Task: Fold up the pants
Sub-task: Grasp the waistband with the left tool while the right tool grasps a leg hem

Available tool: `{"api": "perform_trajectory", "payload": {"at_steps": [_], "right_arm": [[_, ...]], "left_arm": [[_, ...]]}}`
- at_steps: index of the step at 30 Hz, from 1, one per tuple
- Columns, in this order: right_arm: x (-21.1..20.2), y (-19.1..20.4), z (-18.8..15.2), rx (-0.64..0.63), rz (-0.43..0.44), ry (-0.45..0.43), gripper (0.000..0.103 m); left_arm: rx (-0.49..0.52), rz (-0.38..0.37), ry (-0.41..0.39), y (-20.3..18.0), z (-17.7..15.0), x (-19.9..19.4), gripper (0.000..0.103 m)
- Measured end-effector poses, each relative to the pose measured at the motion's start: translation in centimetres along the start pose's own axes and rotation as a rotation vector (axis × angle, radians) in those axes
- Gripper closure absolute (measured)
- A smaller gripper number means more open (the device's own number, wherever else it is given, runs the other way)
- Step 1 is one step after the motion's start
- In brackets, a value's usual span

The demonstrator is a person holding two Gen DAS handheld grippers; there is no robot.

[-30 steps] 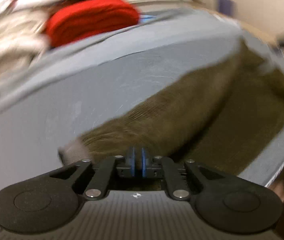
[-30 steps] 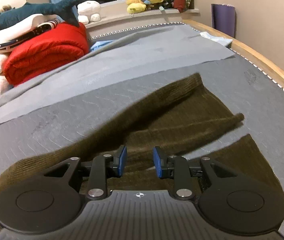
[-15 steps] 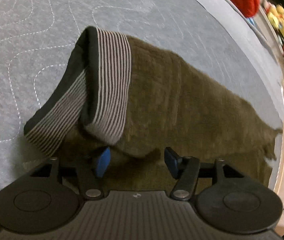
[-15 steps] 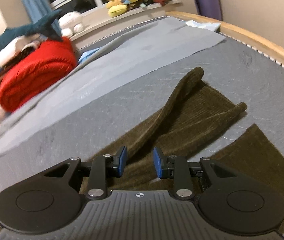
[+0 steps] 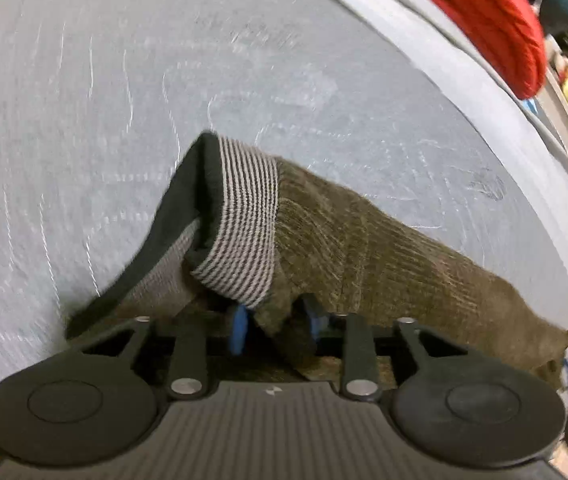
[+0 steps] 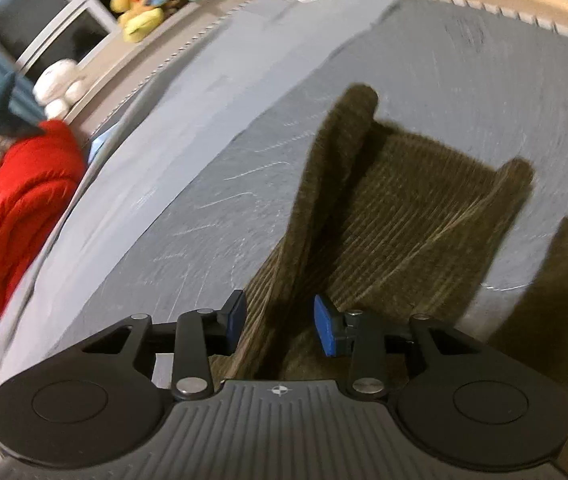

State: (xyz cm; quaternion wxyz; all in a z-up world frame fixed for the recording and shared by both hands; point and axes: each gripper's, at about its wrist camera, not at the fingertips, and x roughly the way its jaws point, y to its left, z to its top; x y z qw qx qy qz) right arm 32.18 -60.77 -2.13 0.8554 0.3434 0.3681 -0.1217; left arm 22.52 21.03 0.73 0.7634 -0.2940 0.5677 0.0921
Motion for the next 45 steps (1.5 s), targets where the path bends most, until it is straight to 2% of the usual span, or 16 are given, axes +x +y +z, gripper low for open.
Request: {"api": "perform_trajectory", "payload": {"at_steps": [6,7,8,9,11,17,22,25,29,33,35,37,38,40,42,45], "right_arm": [[3.5,-0.6,0.4,0.045,-0.032,0.005,0.066],[3.7,-0.7,0.4,0.045,-0.039,0.006,0.071],[3.7,-0.6,0.4,0.04,-0.041,0.0,0.089],[3.6,-0.5,0.4,0.032,-0.041,-0.009,0.098],[2.7,-0.3,0.6,0.025,-0.027,-0.032,0.099],[-4.1,0.3,1.0,-0.002,0.05,-0.125,0.1],[-12.8,-1.2,-0.2,-0.014,0.126,-0.195,0.1],[-18.7,-3.4,-2.1,-0.032,0.168,-0.242,0.1],[-21.7,-8.4,-5.3,-0.047,0.113,-0.149,0.1],[-18.2,-14.9,-8.9,0.022,-0.055,0.177,0.098],[-16.9,-17.8,-9.4,0.106,-0.076,0.249,0.094],[-17.0,-19.2,-8.5,0.124,-0.098,0.212,0.093],[-17.4,-19.9,-7.8,0.153,-0.1,0.17,0.092],[-17.8,-21.5,-6.6,0.244,-0.092,0.099,0.081],[-17.6,-22.6,-5.7,0.305,-0.109,0.058,0.071],[-16.8,-24.4,-5.0,0.369,-0.137,0.036,0.071]], "left_arm": [[-0.022,0.048,0.046,0.9,0.6,1.4,0.055],[-0.027,0.056,0.051,1.0,0.8,1.7,0.055],[-0.029,0.06,0.055,1.0,0.9,2.0,0.055],[-0.028,0.064,0.054,1.0,0.9,2.1,0.057],[-0.015,0.078,0.041,0.7,1.0,2.0,0.068],[0.097,0.042,-0.07,-0.2,0.6,-1.0,0.083],[0.164,-0.053,-0.235,1.0,-0.6,-6.9,0.087],[0.21,-0.081,-0.289,2.2,-1.7,-9.0,0.087],[0.249,-0.046,-0.195,3.8,-3.1,-7.9,0.087],[0.267,0.014,-0.025,4.5,-3.8,-4.4,0.087],[0.262,0.042,0.008,4.5,-3.6,-3.4,0.082],[0.173,0.025,0.015,5.1,-3.0,-3.1,0.077],[0.125,0.013,0.016,5.7,-2.8,-3.0,0.067],[0.053,0.005,0.013,6.4,-2.4,-2.7,0.055],[0.033,0.004,0.018,6.6,-2.4,-2.2,0.05],[0.02,0.029,0.022,6.2,-2.2,-1.5,0.05]]}}
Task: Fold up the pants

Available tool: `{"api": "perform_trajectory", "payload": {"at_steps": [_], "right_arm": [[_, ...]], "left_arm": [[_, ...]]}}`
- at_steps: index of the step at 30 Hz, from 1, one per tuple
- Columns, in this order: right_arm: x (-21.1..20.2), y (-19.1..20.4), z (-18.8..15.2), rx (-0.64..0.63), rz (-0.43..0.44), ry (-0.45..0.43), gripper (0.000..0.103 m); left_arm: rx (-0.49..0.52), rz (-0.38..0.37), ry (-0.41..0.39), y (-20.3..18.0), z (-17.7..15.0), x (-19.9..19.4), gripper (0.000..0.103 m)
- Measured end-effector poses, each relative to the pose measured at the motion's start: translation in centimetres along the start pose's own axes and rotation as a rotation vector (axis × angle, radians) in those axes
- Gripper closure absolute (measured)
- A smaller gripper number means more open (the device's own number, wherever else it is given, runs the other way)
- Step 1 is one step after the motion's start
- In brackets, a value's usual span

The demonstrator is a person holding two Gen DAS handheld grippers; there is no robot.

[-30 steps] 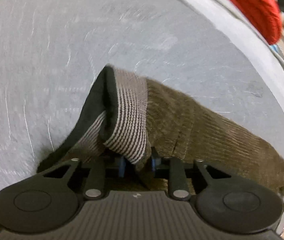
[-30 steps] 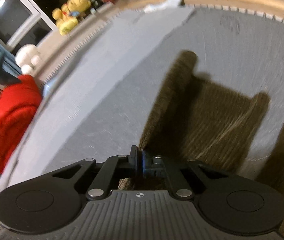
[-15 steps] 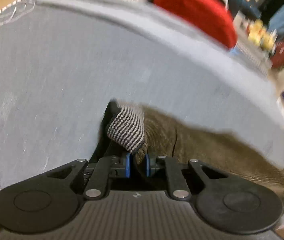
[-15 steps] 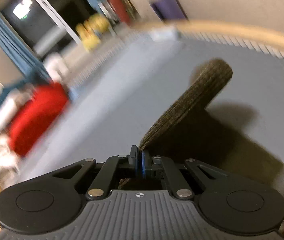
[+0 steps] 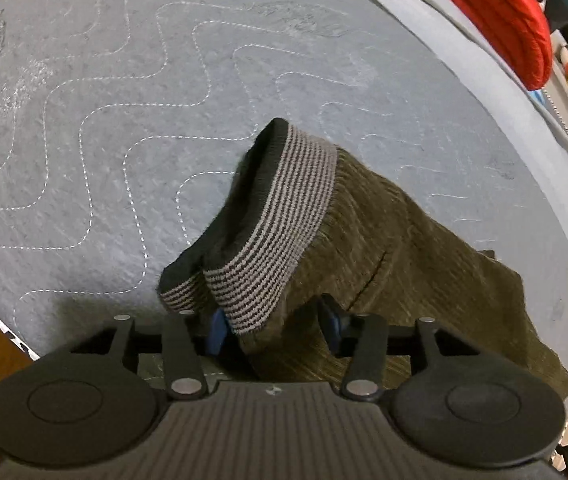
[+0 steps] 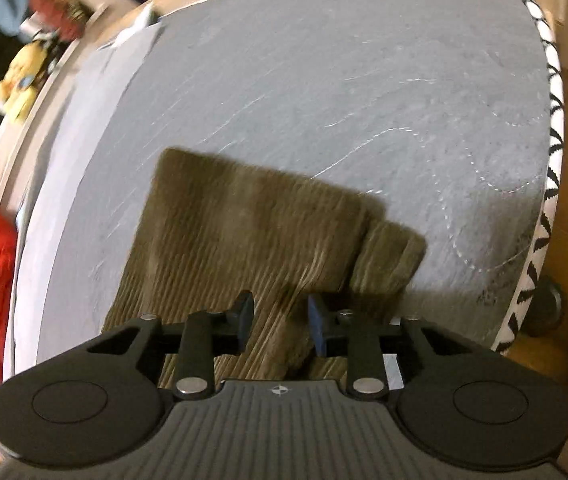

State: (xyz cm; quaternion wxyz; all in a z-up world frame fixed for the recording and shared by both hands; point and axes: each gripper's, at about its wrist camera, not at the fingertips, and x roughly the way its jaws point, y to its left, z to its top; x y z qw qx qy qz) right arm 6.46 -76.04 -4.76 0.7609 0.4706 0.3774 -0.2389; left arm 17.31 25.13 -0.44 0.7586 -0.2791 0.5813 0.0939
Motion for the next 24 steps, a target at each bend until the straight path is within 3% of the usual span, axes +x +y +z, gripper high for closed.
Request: {"api": "perform_trajectory", "payload": {"at_steps": [9,14,19,21,22,23,24], "right_arm": [[1.1,-0.3,0.5,0.042,-0.086,-0.024,0.076],[0.3,0.0,0.0,0.014,-0.122,-0.02,0.065],[1.2,0.0,0.0,-0.026,-0.134,0.004,0.065],[1.5,0.0,0.1,-0.036,-0.128,-0.014,0.065],[1.7,0.1,0.2,-0.04,-0.128,-0.022,0.066],[1.8,0.1,0.3,-0.048,-0.129,-0.031,0.081],[1.7,0.5,0.3,-0.068,-0.12,-0.042,0.1]], "left_arm": [[-0.019,0.044,0.0,0.1,0.2,0.5,0.052],[-0.027,0.031,-0.004,0.5,0.3,0.4,0.052],[-0.018,0.024,-0.012,0.6,0.2,0.1,0.052],[-0.015,0.028,-0.014,0.6,0.2,0.2,0.056],[-0.006,0.03,-0.019,0.4,0.2,0.2,0.064],[0.006,0.032,-0.03,0.3,0.1,0.0,0.075],[0.02,0.03,-0.048,0.0,0.1,-0.3,0.078]]}}
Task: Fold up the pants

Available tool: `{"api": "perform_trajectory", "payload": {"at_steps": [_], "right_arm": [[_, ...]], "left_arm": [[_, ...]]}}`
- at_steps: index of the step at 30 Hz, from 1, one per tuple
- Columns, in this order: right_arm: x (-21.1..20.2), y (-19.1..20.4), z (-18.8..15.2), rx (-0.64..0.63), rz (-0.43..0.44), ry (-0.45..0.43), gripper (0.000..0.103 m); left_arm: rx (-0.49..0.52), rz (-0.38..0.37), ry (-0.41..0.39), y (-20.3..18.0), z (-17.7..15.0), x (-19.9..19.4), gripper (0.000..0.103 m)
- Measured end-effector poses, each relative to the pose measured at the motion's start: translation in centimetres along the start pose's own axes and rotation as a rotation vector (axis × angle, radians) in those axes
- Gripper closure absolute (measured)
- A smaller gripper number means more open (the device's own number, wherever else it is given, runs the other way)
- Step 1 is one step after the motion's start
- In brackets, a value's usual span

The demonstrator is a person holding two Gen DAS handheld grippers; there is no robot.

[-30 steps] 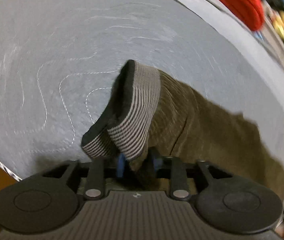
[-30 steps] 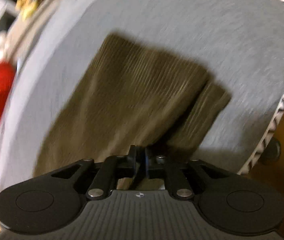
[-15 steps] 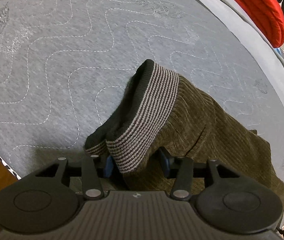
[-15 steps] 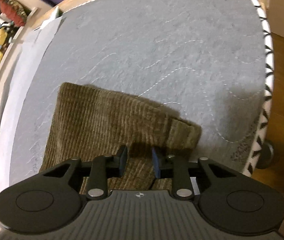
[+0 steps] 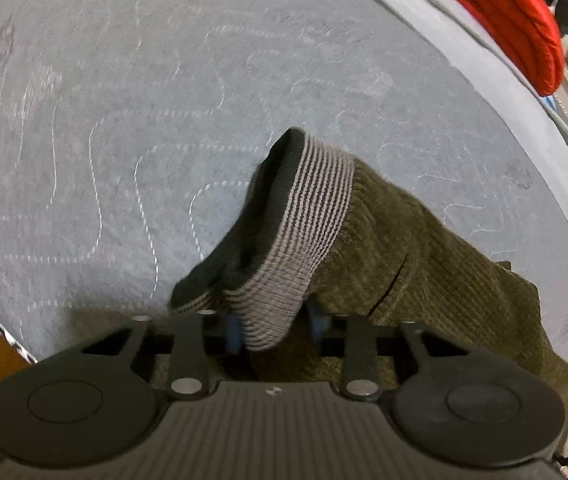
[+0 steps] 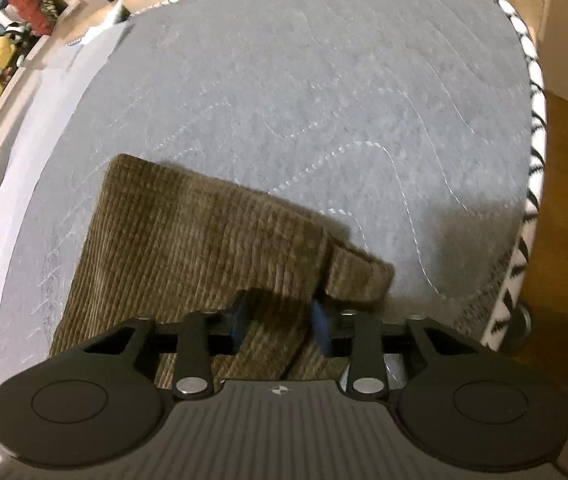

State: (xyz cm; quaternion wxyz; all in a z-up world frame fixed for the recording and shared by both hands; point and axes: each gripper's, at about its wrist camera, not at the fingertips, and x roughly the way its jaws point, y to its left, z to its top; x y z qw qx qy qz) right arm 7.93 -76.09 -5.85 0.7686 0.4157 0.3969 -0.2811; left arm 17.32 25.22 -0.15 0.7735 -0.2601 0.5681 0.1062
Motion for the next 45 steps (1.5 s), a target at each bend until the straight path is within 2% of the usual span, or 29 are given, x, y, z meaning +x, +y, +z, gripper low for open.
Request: {"api": "perform_trajectory", "payload": {"at_steps": [2,4,6,8,10,11,14,15,17,20,23,26,28,29,30,31,32,33,34,36,38,40,42,45], "right_arm": [[-0.8,1.1,-0.1,-0.057,0.055,-0.036,0.1],[-3.0,2.7,0.0,-0.11,0.135,-0.128,0.101],[-6.6,2.9,0.5,-0.06,0.261,-0.257,0.101],[-9.3,2.1,0.7,-0.004,0.315,-0.348,0.101],[-9.8,1.4,0.6,-0.002,0.261,-0.354,0.101],[-9.1,1.2,0.5,-0.024,0.202,-0.312,0.101],[-4.1,0.1,-0.5,-0.104,-0.047,-0.044,0.1],[-2.7,-0.6,-0.8,-0.101,-0.082,0.018,0.1],[-1.7,-1.4,-0.7,-0.095,-0.087,0.044,0.097],[-2.6,-1.5,-0.3,-0.097,-0.099,0.008,0.091],[-3.9,-1.5,-0.2,-0.07,-0.101,-0.036,0.089],[-5.1,-0.7,-0.3,-0.112,-0.084,-0.108,0.088],[-4.9,0.1,-0.4,-0.167,-0.097,-0.123,0.086],[-4.1,0.1,-0.4,-0.185,-0.149,-0.083,0.083],[-3.0,-0.3,-0.5,-0.179,-0.219,-0.031,0.074],[-2.2,-1.0,-0.4,-0.143,-0.259,0.01,0.063],[-2.1,-1.8,-0.2,-0.071,-0.279,0.011,0.052],[-2.3,-1.9,0.0,-0.047,-0.285,0.001,0.054],[-2.5,-1.5,0.2,-0.053,-0.29,-0.018,0.054],[-3.8,-0.3,0.5,-0.085,-0.307,-0.133,0.054],[-4.9,1.0,0.8,-0.133,-0.284,-0.245,0.054],[-5.2,2.3,0.9,-0.172,-0.214,-0.318,0.054],[-4.6,4.0,0.9,-0.26,-0.114,-0.328,0.054],[-2.8,7.4,0.0,-0.404,0.012,-0.286,0.054]], "left_arm": [[0.066,-0.008,-0.071,-1.1,0.1,-1.3,0.081],[0.12,-0.046,-0.171,-1.9,0.1,-3.3,0.082],[0.117,-0.112,-0.263,-1.9,0.2,-5.3,0.082],[0.11,-0.122,-0.304,-1.4,0.2,-6.3,0.082],[0.097,-0.101,-0.262,-0.6,0.2,-5.7,0.081],[0.095,-0.076,-0.215,-0.3,0.1,-4.9,0.081],[0.094,0.049,-0.044,0.6,-0.4,-1.6,0.08],[0.089,0.063,-0.012,0.8,-0.4,-1.1,0.079],[0.091,0.078,0.007,0.8,-0.7,-1.0,0.072],[0.104,0.126,-0.029,0.2,-0.7,-1.9,0.061],[0.119,0.114,-0.166,-0.8,-0.9,-4.3,0.06],[0.266,0.083,-0.317,-3.2,-1.7,-6.2,0.061],[0.359,0.025,-0.342,-4.9,-2.4,-6.4,0.061],[0.406,-0.002,-0.311,-5.8,-2.8,-5.7,0.061],[0.438,-0.008,-0.255,-6.4,-3.1,-4.7,0.06],[0.458,0.027,-0.144,-6.7,-3.4,-2.6,0.058],[0.457,0.098,-0.001,-6.6,-3.8,0.0,0.056],[0.457,0.145,0.086,-6.2,-4.3,1.7,0.057],[0.467,0.161,0.103,-6.3,-4.6,2.3,0.057],[0.479,0.145,0.037,-7.1,-4.2,1.0,0.056],[0.43,0.115,-0.04,-7.3,-3.4,-0.6,0.055],[0.388,0.098,-0.074,-7.4,-2.8,-1.4,0.055],[0.367,0.111,-0.092,-8.4,-1.9,-1.4,0.055],[0.374,0.113,-0.102,-10.4,-1.1,-1.0,0.055]]}}
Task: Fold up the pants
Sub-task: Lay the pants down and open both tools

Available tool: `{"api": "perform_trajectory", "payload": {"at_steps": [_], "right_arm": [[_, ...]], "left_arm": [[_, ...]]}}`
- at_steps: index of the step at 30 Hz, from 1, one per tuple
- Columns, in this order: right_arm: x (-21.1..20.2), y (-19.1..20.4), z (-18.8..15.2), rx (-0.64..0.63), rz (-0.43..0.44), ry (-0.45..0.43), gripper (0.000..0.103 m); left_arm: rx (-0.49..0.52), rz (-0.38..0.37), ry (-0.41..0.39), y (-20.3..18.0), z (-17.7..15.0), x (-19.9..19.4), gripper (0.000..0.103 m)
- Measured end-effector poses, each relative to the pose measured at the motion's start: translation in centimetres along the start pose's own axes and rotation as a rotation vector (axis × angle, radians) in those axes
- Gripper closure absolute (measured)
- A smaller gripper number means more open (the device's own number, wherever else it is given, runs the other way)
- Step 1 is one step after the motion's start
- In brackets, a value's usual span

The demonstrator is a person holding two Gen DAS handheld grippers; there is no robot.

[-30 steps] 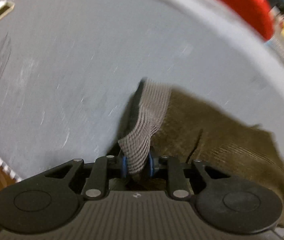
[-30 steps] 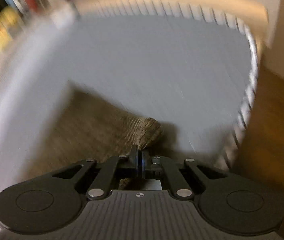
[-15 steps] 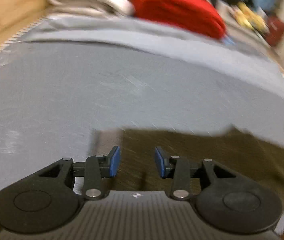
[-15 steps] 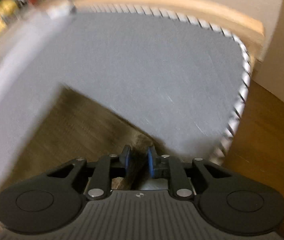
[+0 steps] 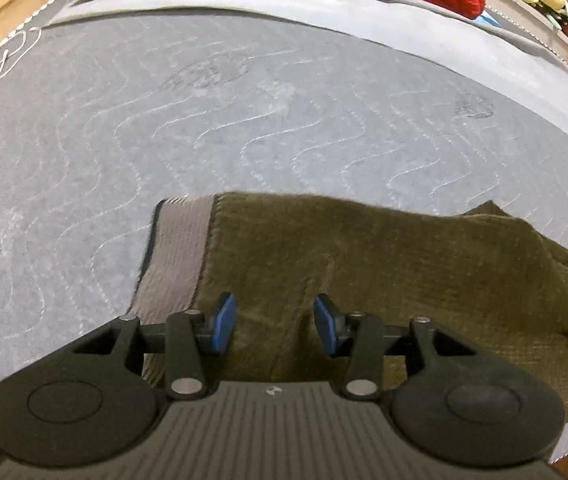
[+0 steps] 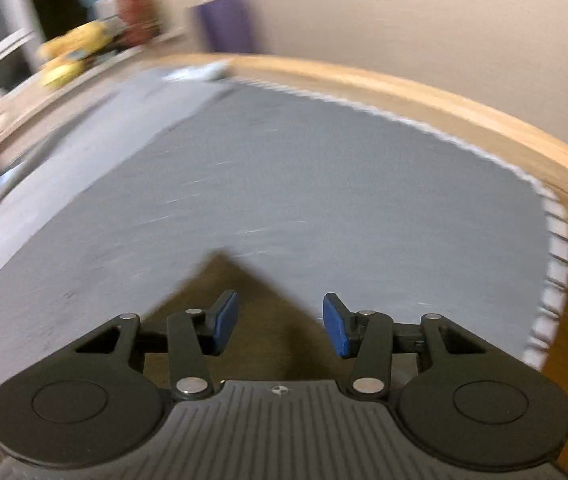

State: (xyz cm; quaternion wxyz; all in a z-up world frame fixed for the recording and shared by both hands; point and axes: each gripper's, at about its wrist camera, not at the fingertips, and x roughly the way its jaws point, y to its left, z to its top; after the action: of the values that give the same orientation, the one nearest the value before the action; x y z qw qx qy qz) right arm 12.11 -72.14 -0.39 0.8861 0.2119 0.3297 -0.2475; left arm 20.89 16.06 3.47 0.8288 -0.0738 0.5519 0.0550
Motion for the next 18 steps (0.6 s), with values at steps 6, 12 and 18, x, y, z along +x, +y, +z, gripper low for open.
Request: {"api": "perform_trajectory", "payload": {"at_steps": [6,12,18], "right_arm": [[3.6,5.2,1.2,-0.131,0.073,0.044,0.052],[8.1,2.6,2.8,0.004,-0.028,0.028,0.049],[11.4,2.2,3.0,-0.117,0.06,0.075,0.055]], "left_arm": [[0.01,-0.041,-0.031,-2.5,1.0,-0.6,0.053],[0.054,-0.055,-0.025,-4.8,1.4,0.0,0.053],[0.064,-0.032,-0.014,-4.9,1.4,0.6,0.053]]}}
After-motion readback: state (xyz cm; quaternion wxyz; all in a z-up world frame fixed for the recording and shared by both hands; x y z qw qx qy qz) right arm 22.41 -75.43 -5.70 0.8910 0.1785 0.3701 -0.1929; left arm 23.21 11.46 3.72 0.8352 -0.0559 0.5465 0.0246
